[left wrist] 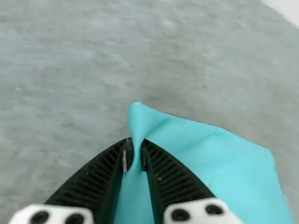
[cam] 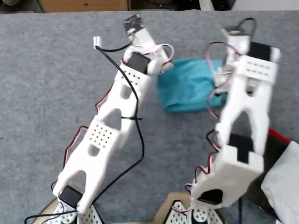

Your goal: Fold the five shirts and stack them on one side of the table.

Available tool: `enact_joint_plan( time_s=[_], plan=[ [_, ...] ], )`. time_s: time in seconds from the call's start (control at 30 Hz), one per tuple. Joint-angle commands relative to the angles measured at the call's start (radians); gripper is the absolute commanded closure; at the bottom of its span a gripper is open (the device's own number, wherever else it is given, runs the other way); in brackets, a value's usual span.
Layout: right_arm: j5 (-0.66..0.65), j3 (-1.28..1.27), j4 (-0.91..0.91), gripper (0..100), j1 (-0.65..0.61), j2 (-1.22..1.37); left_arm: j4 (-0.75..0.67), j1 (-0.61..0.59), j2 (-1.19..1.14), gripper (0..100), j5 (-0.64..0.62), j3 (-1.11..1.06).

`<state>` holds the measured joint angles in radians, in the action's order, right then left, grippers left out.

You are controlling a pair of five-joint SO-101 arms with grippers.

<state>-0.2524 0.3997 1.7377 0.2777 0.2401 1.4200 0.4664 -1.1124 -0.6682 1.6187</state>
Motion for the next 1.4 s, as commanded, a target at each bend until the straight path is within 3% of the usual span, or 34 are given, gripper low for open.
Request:
enact_joint_plan(
  time_s=[0.0, 0.27, 0.47, 0.77, 0.93, 1.1, 1.2, 1.37],
  plan=[
    [-0.048, 0.013, 0.04, 99.5, 0.133, -0.133, -0.002, 0.063, 0.125, 98, -0.009, 0.043],
    [-0.199, 0.012, 0.048, 99.5, 0.535, -0.384, -0.12, 0.296, 0.232, 98, -0.069, 0.043],
    [-0.413, 0.012, 0.048, 99.5, 0.895, -0.565, -0.175, 0.479, 0.289, 98, -0.069, 0.041],
    [-0.671, -0.122, 0.002, 99.5, 1.265, -0.63, -0.204, 0.634, 0.294, 98, -0.072, -0.08],
    [-0.718, -0.216, -0.097, 99.4, 1.368, -0.656, -0.221, 0.661, 0.288, 97, -0.074, -0.092],
    [-0.764, -0.265, -0.12, 98.3, 1.402, -0.694, -0.181, 0.678, 0.295, 86, -0.153, -0.13],
    [-0.747, -0.278, -0.12, 88.3, 1.403, -0.733, -0.127, 0.671, 0.297, 85, -0.153, -0.098],
    [-0.779, -0.305, -0.12, 61.1, 1.357, -0.805, -0.063, 0.585, 0.297, 85, -0.146, -0.041]
  ],
)
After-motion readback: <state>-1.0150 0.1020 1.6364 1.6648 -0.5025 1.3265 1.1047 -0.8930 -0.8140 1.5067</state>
